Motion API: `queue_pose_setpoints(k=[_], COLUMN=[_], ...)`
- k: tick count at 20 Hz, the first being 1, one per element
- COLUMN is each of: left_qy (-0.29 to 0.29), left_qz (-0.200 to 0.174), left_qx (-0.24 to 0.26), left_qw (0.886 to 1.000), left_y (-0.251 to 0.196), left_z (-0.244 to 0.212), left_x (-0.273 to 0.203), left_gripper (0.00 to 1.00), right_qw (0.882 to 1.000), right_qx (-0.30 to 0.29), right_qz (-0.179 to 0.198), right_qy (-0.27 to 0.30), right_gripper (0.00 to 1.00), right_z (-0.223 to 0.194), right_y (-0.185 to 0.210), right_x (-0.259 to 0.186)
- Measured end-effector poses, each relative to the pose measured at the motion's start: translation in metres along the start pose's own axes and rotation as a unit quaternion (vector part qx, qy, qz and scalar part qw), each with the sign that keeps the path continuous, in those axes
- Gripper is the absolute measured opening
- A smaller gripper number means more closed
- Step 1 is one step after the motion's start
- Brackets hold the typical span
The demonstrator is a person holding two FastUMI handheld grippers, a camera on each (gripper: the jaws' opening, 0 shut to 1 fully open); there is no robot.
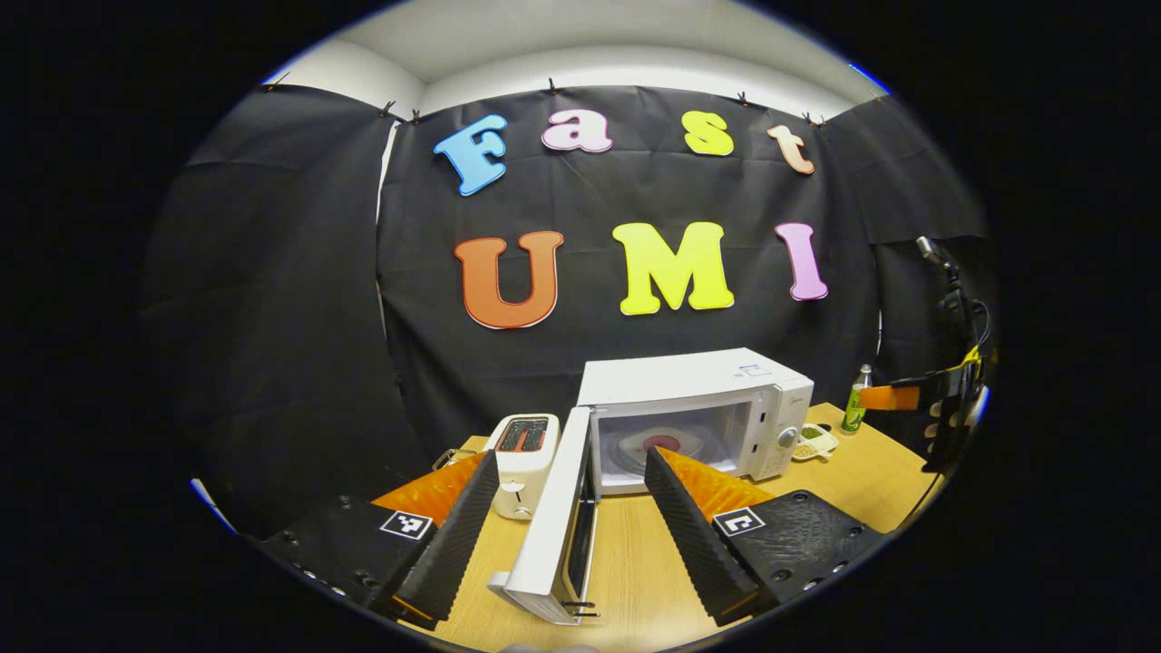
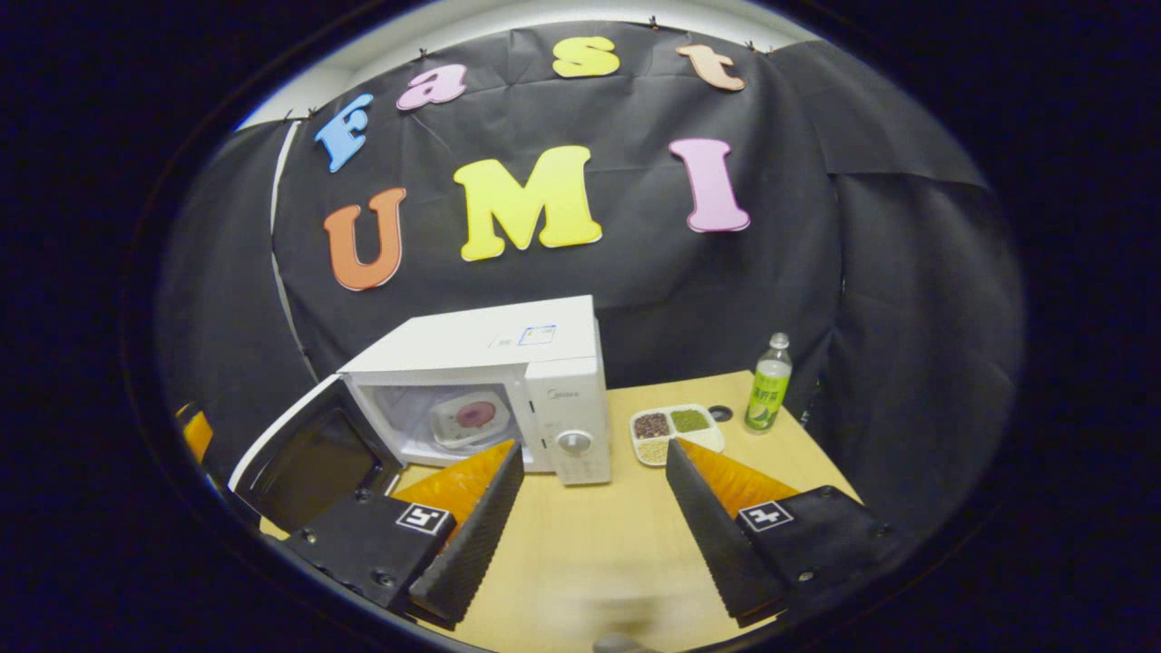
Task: Open the microwave oven with the left hand, put the food in, and close the microwave oven.
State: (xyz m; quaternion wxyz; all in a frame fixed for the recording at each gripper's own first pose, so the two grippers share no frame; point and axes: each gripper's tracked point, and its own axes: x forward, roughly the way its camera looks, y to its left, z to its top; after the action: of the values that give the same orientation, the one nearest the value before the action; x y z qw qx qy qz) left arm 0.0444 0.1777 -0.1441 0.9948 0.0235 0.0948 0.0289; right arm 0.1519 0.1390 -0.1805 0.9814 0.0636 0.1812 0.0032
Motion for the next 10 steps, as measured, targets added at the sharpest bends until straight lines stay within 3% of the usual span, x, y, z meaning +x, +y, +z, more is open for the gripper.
queue_pose_setpoints(k=[3, 4, 5, 6, 7, 9, 10], left_qy=[-0.007, -0.008, -0.009, -0.005, -0.003, 0.001, -0.001], left_qz=[0.015, 0.021, 0.025, 0.023, 0.024, 0.028, 0.041], left_qx=[0.002, 0.005, 0.005, 0.002, 0.002, 0.003, 0.008], left_qw=[1.000, 1.000, 1.000, 1.000, 1.000, 1.000, 0.999], left_y=[0.017, 0.024, 0.030, 0.035, 0.038, 0.047, 0.056], left_z=[0.000, -0.002, -0.002, -0.006, -0.010, -0.019, -0.021], left_x=[0.008, 0.010, 0.013, 0.014, 0.016, 0.018, 0.020], left_gripper=[0.90, 0.87, 0.80, 0.65, 0.64, 0.37, 0.47], right_qw=[1.000, 1.000, 0.999, 1.000, 1.000, 1.000, 1.000], right_qx=[-0.018, -0.024, -0.021, -0.012, -0.003, 0.004, 0.001], right_qz=[-0.011, -0.019, -0.023, -0.022, -0.024, -0.024, -0.025], right_qy=[-0.009, -0.006, -0.007, -0.008, -0.006, 0.000, 0.002], right_gripper=[1.00, 0.91, 0.92, 1.00, 0.92, 0.92, 0.92], right_z=[0.012, 0.013, 0.014, 0.016, 0.016, 0.015, 0.016], right_y=[-0.020, -0.027, -0.033, -0.033, -0.034, -0.034, -0.035], right_x=[-0.021, -0.023, -0.025, -0.028, -0.030, -0.032, -0.033])
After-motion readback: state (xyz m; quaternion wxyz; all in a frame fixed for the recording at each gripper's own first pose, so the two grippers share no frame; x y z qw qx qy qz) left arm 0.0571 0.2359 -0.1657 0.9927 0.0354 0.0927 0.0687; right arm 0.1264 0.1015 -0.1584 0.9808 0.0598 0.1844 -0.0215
